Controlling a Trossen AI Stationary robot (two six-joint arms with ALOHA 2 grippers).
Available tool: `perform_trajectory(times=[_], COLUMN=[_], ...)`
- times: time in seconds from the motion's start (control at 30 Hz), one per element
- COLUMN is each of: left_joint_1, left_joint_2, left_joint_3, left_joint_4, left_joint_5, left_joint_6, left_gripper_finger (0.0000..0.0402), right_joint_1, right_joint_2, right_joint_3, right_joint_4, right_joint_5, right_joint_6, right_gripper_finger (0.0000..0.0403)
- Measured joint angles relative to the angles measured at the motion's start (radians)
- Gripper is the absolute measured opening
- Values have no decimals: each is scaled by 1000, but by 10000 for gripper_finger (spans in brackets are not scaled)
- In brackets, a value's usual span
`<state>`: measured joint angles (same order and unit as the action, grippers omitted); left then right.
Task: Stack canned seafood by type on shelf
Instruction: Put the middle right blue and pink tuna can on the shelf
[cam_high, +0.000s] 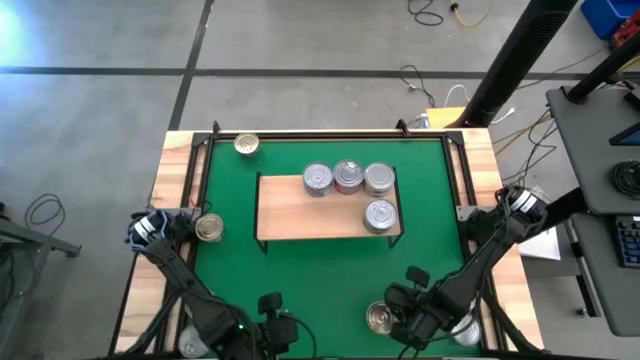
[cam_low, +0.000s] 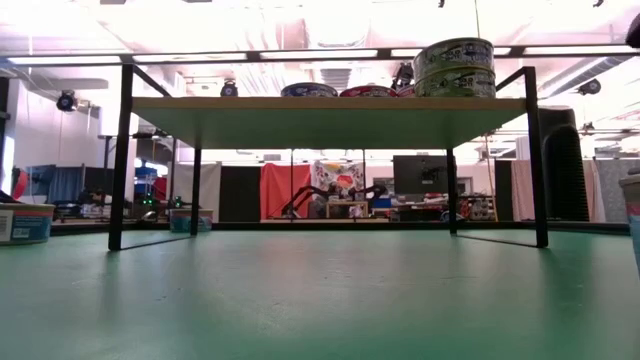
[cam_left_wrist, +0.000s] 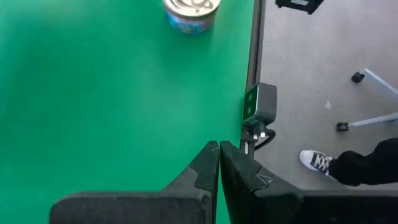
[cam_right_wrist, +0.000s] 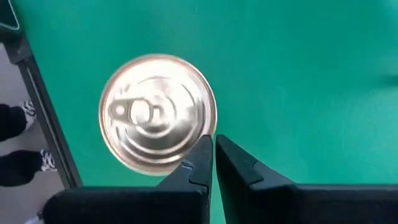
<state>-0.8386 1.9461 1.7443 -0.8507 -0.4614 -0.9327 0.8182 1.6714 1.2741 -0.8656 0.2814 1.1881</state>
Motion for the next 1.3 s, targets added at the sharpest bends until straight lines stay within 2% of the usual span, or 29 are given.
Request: perform_trajectory(times=[0.33, 0.53, 0.73, 0.87, 1.07, 1.3], left_joint_1=[15, 13, 1, -4, -18, -24], left_joint_2=[0, 0, -1, -1, -1, -1], left_joint_3=[0, -50, -121, -138, -146, -200], left_joint_4=[-7, -13, 4, 5, 6, 5], left_joint_5=[0, -4, 61, 63, 70, 71], left_joint_6=[118, 169, 155, 154, 151, 62], left_gripper_finger=[0, 8, 67, 119, 184, 229], right_joint_1=[74, 49, -47, -130, -165, -145], right_joint_2=[13, 68, 134, 175, 191, 196], right_joint_3=[-35, -42, -39, 0, 114, 112], right_joint_4=[-15, 15, 234, 337, 270, 212], right_joint_5=[-161, -196, -205, -178, -145, -151], right_joint_6=[125, 75, -62, -154, -263, -253], right_gripper_finger=[12, 12, 12, 12, 12, 12])
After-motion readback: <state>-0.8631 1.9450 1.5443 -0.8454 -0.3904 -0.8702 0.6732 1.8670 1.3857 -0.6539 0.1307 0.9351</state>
